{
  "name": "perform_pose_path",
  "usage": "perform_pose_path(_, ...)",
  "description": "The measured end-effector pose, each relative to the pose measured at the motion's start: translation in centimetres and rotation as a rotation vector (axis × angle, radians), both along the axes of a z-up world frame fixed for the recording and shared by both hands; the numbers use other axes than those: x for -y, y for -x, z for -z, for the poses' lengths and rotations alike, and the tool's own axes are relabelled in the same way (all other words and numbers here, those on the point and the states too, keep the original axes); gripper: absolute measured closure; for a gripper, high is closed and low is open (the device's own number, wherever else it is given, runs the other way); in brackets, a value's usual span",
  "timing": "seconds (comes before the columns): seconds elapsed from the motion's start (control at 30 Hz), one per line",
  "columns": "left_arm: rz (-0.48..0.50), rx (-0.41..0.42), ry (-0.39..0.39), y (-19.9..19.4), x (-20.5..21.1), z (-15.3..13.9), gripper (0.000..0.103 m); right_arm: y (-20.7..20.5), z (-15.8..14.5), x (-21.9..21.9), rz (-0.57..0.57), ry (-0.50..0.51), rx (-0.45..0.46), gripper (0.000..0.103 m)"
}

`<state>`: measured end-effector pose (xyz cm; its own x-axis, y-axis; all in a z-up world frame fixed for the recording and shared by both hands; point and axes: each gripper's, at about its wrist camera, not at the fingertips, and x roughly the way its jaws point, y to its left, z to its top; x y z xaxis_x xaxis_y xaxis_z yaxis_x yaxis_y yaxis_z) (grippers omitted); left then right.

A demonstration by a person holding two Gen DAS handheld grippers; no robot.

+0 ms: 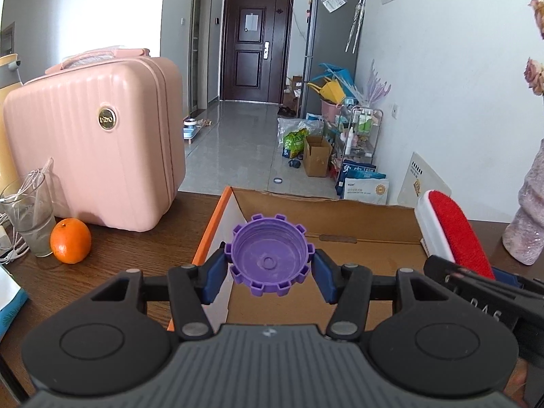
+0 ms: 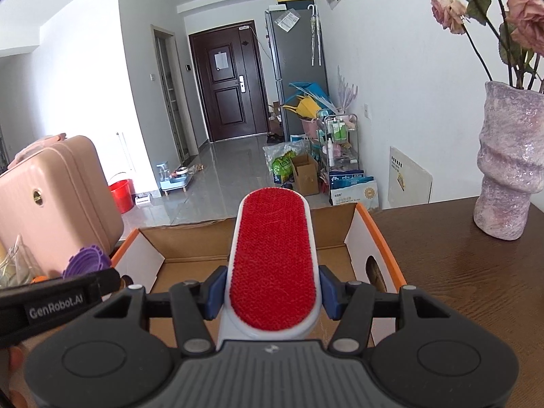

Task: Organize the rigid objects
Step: 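Lower the purple cap into the box and open the left gripper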

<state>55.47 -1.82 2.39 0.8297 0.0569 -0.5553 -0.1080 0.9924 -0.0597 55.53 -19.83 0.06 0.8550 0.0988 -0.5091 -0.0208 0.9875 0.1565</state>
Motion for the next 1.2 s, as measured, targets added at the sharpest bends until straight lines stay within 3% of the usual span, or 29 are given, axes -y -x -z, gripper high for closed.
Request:
perform_pose_path(0.27, 0.009, -0.044, -0.017, -1.6, 0.0, 1.1, 0.046, -2.4, 1.1, -0.5, -0.023, 0.051, -0.070, 0.048)
perform_pose_path(0.33, 0.011, -0.049, -0.013, -1.6, -0.1, 1.1, 0.031, -2.6, 1.1, -0.7, -0.005, 0.087, -0.092, 0.046)
perform_pose_path(0.37, 0.009, -0.046, -0.015, -1.5, -0.2, 1.0, 0.017, -2.4, 1.0, -0.7, 0.011, 0.098, -0.092, 0.041)
perform_pose_path(0.4, 0.000, -0.041, -0.025, -1.4, -0.3, 0.9, 0.004, -2.2, 0.8, -0.6, 0.023, 0.105, -0.088, 0.024)
perform_pose_path(0.43, -0.019, -0.029, -0.038, -1.3, -0.4, 0.7, 0.001, -1.9, 0.6, -0.4, 0.030, 0.108, -0.076, 0.013)
perform_pose_path(0.63, -0.053, -0.031, -0.049, -1.2, -1.5, 0.4, 0.000, -1.1, -0.2, 0.6, 0.043, 0.090, -0.056, 0.004)
perform_pose_path(0.93, -0.052, -0.030, -0.043, -0.8, -1.6, 0.0, 0.000, -0.5, -0.4, 0.5, 0.025, 0.090, -0.042, 0.000)
perform_pose_path(1.2, -0.059, 0.021, -0.028, 1.3, -1.9, -1.2, 0.000, 1.5, -1.3, 0.8, 0.032, 0.084, -0.007, 0.000)
